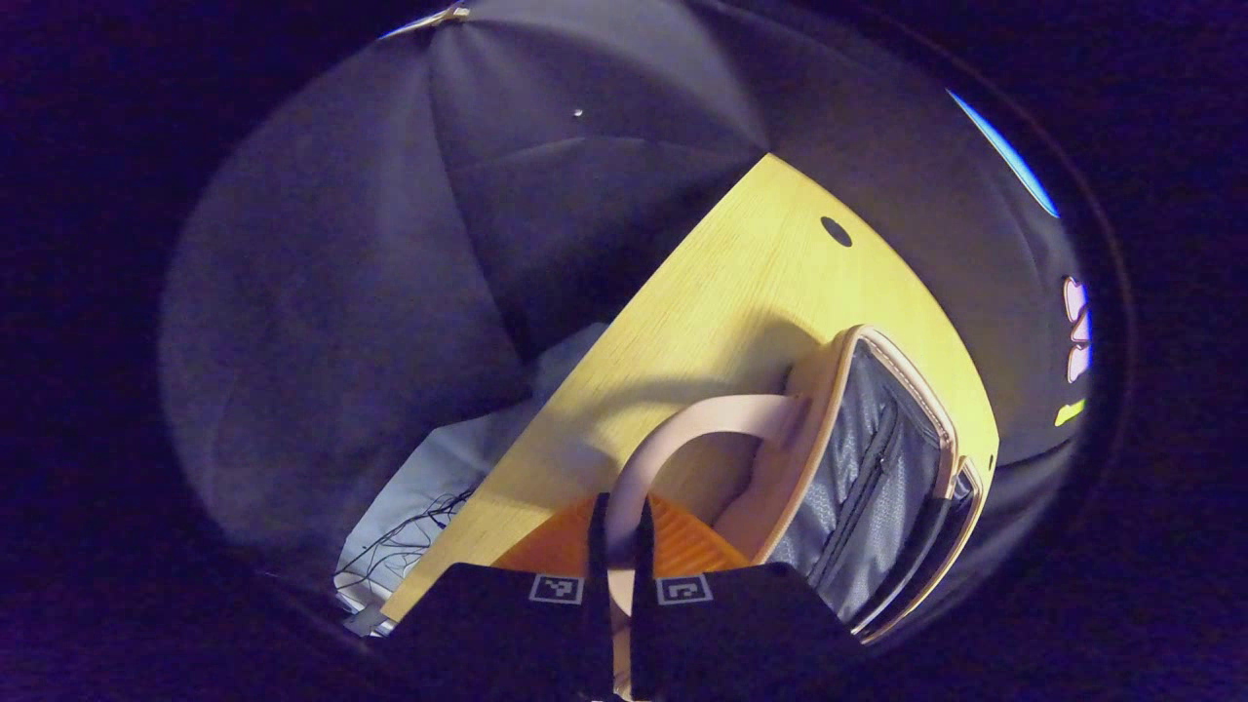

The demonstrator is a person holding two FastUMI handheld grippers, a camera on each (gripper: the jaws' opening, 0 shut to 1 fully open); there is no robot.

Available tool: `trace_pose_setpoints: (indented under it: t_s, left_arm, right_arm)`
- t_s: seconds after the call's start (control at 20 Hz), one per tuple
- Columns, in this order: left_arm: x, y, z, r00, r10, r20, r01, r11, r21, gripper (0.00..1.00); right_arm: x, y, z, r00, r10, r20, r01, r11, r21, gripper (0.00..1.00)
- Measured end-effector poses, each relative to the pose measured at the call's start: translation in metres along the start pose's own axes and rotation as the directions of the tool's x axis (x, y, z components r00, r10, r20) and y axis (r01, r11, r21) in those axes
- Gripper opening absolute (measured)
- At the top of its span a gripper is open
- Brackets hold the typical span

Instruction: First open the suitcase, pack the skin care products into it, and then close the suitcase.

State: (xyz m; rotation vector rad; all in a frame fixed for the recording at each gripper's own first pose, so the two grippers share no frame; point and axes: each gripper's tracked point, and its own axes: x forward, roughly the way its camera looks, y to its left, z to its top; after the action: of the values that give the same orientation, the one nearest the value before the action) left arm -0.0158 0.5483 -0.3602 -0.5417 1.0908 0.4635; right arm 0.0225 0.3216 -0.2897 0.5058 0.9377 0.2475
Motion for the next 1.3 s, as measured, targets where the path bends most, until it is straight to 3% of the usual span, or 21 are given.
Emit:
trace_pose_setpoints:
  t_s: [0.05,0.25,0.5,0.65,0.85,1.1,1.2,1.3]
  left_arm:
    - [-0.008,-0.008,0.0,0.999,-0.03,0.013,0.029,0.999,0.012,0.11]
    - [-0.06,-0.03,0.019,0.994,-0.026,0.109,0.01,0.99,0.143,0.06]
    - [-0.165,-0.112,0.034,0.957,-0.121,0.263,0.044,0.959,0.281,0.06]
    - [-0.219,-0.177,0.024,0.928,-0.216,0.305,0.09,0.921,0.379,0.06]
    - [-0.259,-0.29,-0.032,0.891,-0.339,0.3,0.142,0.839,0.526,0.06]
    - [-0.219,-0.428,-0.147,0.884,-0.447,0.138,0.268,0.726,0.633,0.06]
    - [-0.178,-0.461,-0.189,0.901,-0.428,0.068,0.284,0.702,0.653,0.06]
    - [-0.127,-0.478,-0.221,0.916,-0.401,-0.017,0.32,0.704,0.634,0.06]
  right_arm:
    - [-0.003,0.003,0.001,1.0,0.007,0.008,-0.007,1.0,-0.007,0.94]
    - [-0.016,0.011,0.009,0.998,0.052,0.043,-0.052,0.999,-0.015,0.94]
    - [-0.045,0.01,0.022,0.989,0.121,0.084,-0.114,0.989,-0.092,0.94]
    - [-0.074,0.001,0.035,0.978,0.163,0.131,-0.143,0.978,-0.154,0.94]
    - [-0.113,-0.023,0.043,0.965,0.195,0.176,-0.152,0.961,-0.233,0.94]
    - [-0.164,-0.065,0.046,0.958,0.201,0.207,-0.135,0.946,-0.295,0.94]
    - [-0.181,-0.089,0.045,0.959,0.18,0.219,-0.111,0.949,-0.296,0.94]
    - [-0.199,-0.111,0.041,0.961,0.155,0.23,-0.089,0.958,-0.273,0.94]
